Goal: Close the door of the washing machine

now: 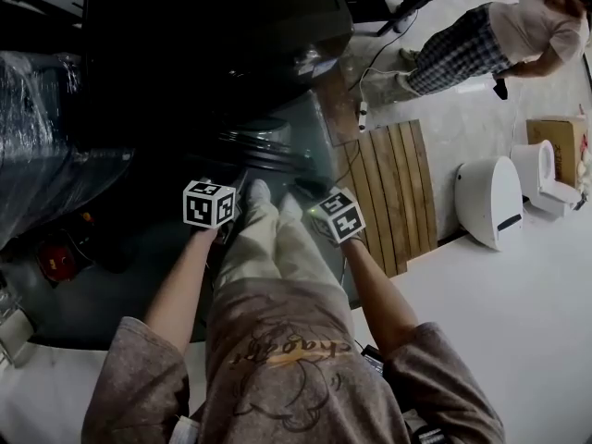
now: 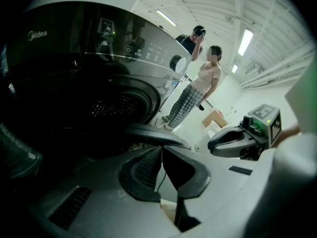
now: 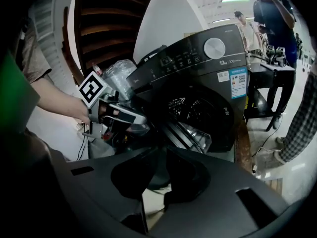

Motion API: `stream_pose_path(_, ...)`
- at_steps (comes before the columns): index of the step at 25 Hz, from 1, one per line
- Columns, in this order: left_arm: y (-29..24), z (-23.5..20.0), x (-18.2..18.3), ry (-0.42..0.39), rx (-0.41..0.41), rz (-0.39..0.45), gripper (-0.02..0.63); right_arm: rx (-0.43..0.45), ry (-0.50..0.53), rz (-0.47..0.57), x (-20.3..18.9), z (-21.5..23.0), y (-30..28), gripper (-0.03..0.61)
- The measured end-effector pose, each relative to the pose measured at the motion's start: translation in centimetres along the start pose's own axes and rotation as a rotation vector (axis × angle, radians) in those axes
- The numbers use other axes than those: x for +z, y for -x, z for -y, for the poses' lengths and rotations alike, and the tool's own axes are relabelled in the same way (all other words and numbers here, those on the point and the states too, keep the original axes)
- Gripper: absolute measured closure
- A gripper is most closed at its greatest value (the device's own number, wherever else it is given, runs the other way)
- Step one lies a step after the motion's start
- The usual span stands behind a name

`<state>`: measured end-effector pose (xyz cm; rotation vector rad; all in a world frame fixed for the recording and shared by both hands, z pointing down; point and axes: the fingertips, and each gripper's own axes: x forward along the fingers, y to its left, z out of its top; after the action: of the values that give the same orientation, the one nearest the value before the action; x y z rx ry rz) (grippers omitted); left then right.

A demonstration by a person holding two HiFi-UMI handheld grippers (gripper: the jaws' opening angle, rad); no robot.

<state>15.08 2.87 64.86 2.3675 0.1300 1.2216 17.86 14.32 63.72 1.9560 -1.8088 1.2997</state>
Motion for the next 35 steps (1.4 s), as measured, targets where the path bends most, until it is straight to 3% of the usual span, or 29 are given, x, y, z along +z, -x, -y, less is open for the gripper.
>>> stream_pose_path(5,-0.2,-0.3,0.1,0.014,-0.025,0.053,0.606,-0.066,-0.035,0.033,-1.0,0.8,-1.9,0.578)
stream_pose_path(11,-1.0,-1.2,-0.7,0.006,-0.041,0.067,0.609,-0.189,-0.126,0.107,-2.7,2.7,-3.4,0.578)
stream_pose_path(18,-1.3,-1.8,-0.7,0.025,-0.051,0.123,0.609,-0.213,-0.179,0.136,-3.7,4.4,-4.7,0.578)
stream_pose_path(35,-3.5,-2.8,3.9,-0.018,-0.029,0.202,0.609,-0.275,-0.066,0.261,2.7,9.5,-6.3,0.578)
